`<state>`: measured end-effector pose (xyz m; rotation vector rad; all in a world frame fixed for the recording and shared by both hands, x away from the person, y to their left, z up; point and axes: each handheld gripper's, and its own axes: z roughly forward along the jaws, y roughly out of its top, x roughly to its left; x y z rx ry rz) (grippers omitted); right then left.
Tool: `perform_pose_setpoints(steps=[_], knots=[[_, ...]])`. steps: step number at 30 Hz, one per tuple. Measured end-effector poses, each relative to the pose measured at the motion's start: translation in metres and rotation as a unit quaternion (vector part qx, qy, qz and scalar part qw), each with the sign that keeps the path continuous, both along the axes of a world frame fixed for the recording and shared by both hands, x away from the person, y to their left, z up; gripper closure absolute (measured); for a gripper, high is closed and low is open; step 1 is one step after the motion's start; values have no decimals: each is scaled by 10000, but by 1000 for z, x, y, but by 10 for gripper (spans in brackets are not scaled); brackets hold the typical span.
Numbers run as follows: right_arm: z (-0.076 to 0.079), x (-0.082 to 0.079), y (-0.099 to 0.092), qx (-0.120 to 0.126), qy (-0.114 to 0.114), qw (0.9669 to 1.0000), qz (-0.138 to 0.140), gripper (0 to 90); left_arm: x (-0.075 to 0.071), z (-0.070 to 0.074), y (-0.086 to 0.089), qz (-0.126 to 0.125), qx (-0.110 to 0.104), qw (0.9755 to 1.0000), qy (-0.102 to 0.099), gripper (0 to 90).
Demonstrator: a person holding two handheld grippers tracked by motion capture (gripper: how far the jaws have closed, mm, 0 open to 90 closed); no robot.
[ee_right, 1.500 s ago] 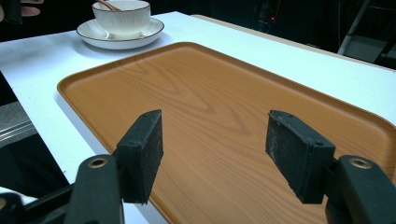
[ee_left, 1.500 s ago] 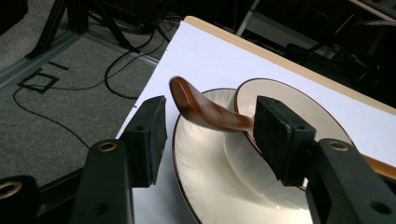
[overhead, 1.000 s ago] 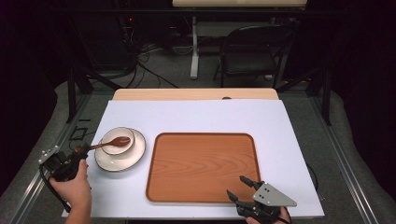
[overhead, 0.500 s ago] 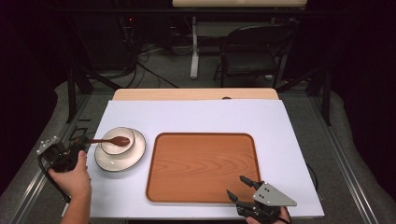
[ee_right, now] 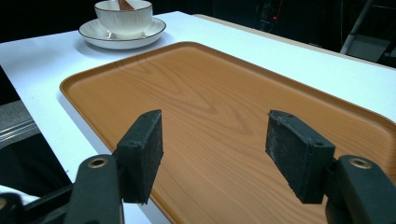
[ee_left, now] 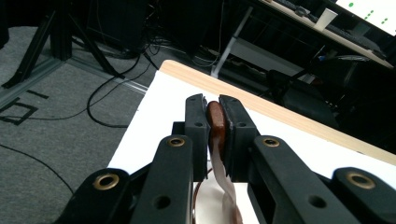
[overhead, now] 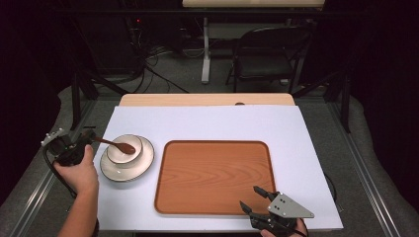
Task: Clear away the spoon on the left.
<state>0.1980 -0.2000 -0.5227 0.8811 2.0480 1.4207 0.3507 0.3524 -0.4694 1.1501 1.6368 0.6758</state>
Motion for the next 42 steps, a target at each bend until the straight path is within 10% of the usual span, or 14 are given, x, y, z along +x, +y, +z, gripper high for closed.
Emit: perform_pose_setpoints(steps=[12, 24, 42], knots=[[0, 0, 0, 25, 10, 10000, 1, 364, 11, 8, -1, -94, 11, 9999, 108, 835], [0, 0, 0, 32, 13, 10000, -2, 364, 6, 27, -13, -438, 472, 9979, 115, 835], [0, 0, 0, 23, 2, 10000, -8, 365, -14, 88, -38, -1074, 1140, 9874, -227, 836]])
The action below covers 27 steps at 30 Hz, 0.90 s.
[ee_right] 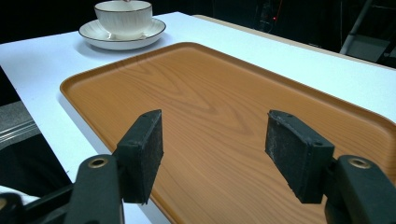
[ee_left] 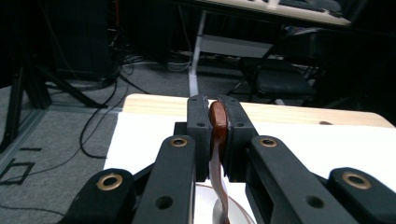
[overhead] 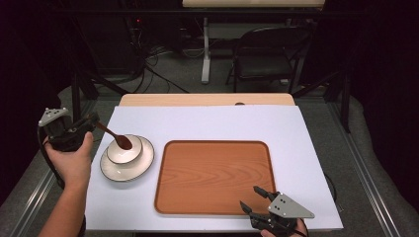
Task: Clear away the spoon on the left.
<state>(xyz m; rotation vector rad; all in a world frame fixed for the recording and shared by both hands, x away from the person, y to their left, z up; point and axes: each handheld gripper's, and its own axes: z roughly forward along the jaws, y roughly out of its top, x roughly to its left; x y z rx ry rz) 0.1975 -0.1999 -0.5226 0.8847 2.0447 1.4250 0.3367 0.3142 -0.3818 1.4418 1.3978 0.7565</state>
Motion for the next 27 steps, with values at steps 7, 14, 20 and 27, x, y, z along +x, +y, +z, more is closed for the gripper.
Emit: perform_pose_setpoints(steps=[7, 14, 20, 27], knots=[[0, 0, 0, -22, -1, 10000, 12, 365, 0, 8, -12, -611, -77, 9979, 206, 836], [0, 0, 0, -35, -2, 10000, 14, 364, 5, 5, -28, -1215, -203, 9914, 433, 836], [0, 0, 0, -44, 4, 10000, 20, 364, 7, 5, -42, -1599, -273, 9856, 483, 835], [0, -1, 1, -90, -71, 9999, 7, 346, 7, 3, -76, -2312, -45, 9706, 670, 835]])
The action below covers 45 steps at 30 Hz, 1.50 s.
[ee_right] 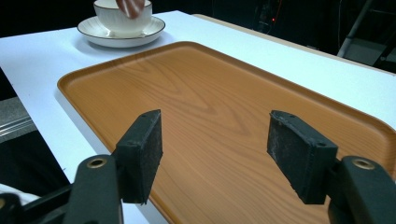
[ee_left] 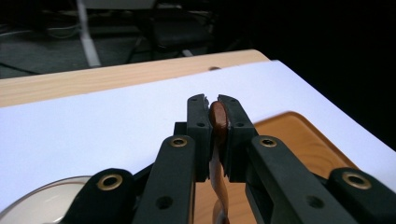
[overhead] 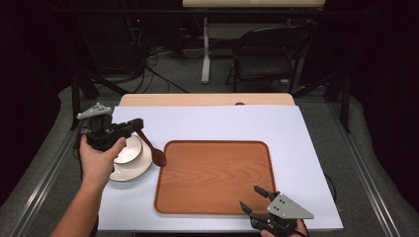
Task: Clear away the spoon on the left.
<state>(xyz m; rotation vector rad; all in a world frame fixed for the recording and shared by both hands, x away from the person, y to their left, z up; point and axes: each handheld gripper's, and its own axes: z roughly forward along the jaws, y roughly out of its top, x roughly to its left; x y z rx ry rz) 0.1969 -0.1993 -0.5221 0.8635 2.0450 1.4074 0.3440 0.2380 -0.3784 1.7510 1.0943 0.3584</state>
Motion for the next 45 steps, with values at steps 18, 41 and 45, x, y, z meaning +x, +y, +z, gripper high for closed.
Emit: perform_pose_setpoints(steps=[18, 41, 45], knots=[[-1, 1, 0, 41, 53, 10000, 21, 330, 10, -15, -70, -942, 291, 9948, 257, 835], [0, 0, -1, 61, 25, 10000, -45, 294, 24, -43, -99, -1427, 564, 9840, 904, 836], [0, 0, -1, 37, 7, 10000, -25, 299, 26, -49, -101, -1512, 568, 9812, 1060, 836]])
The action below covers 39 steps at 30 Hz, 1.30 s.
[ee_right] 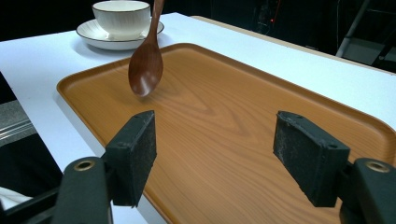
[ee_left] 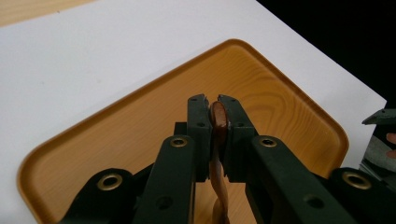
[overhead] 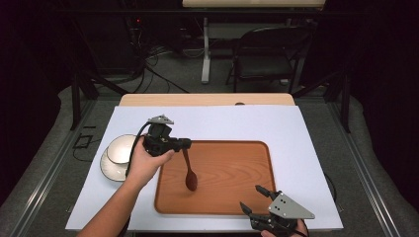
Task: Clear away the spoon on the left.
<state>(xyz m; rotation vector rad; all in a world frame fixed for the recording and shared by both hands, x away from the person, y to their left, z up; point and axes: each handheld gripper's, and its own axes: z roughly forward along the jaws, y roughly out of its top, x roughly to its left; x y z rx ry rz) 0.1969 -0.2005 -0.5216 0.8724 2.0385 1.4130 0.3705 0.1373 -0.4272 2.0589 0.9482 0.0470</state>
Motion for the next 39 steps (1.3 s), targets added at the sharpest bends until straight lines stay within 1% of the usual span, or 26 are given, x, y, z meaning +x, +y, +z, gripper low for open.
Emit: perform_pose_setpoints(steps=[1, 2, 3, 4, 6, 8, 9, 10, 11, 13, 16, 17, 20, 21, 22, 23, 24, 26, 28, 29, 31, 34, 35, 36, 38, 39], knots=[[0, 0, 0, 4, -5, 10000, 7, 300, 1, -4, -1, -21, -8, 10000, 57, 836], [0, 0, 0, 4, -5, 10000, 7, 300, 1, -4, -1, -21, -8, 10000, 57, 836], [0, 0, 0, 20, 3, 10000, -2, 300, 2, -7, -2, -67, -14, 9999, 132, 836], [0, 0, -1, 18, 2, 10000, -11, 300, 2, -8, -2, -82, -9, 9998, 154, 836], [0, 0, -1, 24, -1, 10000, -20, 300, 4, -11, -3, -147, -48, 9995, 268, 835], [0, 0, -1, 31, 1, 10000, -21, 300, 4, -12, -3, -165, -47, 9994, 302, 836], [0, 0, -1, 34, 6, 10000, -23, 300, 5, -13, -3, -184, -27, 9992, 352, 836], [0, 0, -1, 33, 6, 10000, -22, 300, 5, -14, -3, -209, -58, 9990, 403, 835], [0, 0, -1, 32, 5, 10000, -20, 300, 6, -15, -3, -200, -29, 9988, 440, 835], [0, 0, -1, 33, 6, 10000, -15, 300, 8, -18, -1, -212, -101, 9984, 523, 836], [0, 1, -1, 24, 18, 10000, -1, 300, 12, -22, 2, -90, -150, 9980, 600, 835], [-1, 0, 0, 23, 37, 10000, 11, 300, 14, -24, 3, -15, -210, 9977, 643, 833], [0, 0, 0, 21, 13, 10000, 25, 301, 17, -28, 4, 51, -233, 9974, 684, 826], [0, 0, 0, 20, 4, 10000, 22, 302, 21, -32, 5, 235, -221, 9971, 692, 822], [0, 0, -1, 33, 10, 10000, 11, 303, 22, -34, 5, 319, -210, 9968, 708, 817], [0, 0, -1, 33, 10, 10000, 11, 303, 22, -34, 5, 319, -210, 9968, 708, 814], [0, 0, -1, 53, 7, 10000, -4, 304, 26, -38, 6, 466, -250, 9958, 751, 812], [0, 0, -1, 65, 13, 10000, 4, 305, 31, -42, 7, 605, -301, 9941, 844, 810], [0, 0, -1, 66, 13, 10000, 6, 305, 34, -45, 7, 634, -320, 9936, 875, 807], [0, 1, -2, 66, 28, 10000, 15, 305, 37, -48, 7, 700, -319, 9928, 919, 804], [0, 1, -2, 79, 46, 10000, 14, 305, 41, -52, 6, 774, -271, 9921, 944, 797], [0, 1, -3, 107, 49, 9999, 0, 305, 48, -63, 4, 984, -185, 9898, 1016, 788], [0, 1, -3, 112, 48, 9999, -3, 305, 50, -65, 3, 1022, -152, 9892, 1040, 784], [0, 1, -3, 112, 48, 9999, -3, 305, 50, -65, 3, 1022, -152, 9892, 1040, 780], [0, 1, -3, 120, 58, 9999, 6, 306, 55, -75, 3, 1171, -136, 9867, 1116, 775], [0, 1, -4, 118, 54, 9999, 11, 306, 57, -78, 3, 1181, -132, 9863, 1143, 772]])
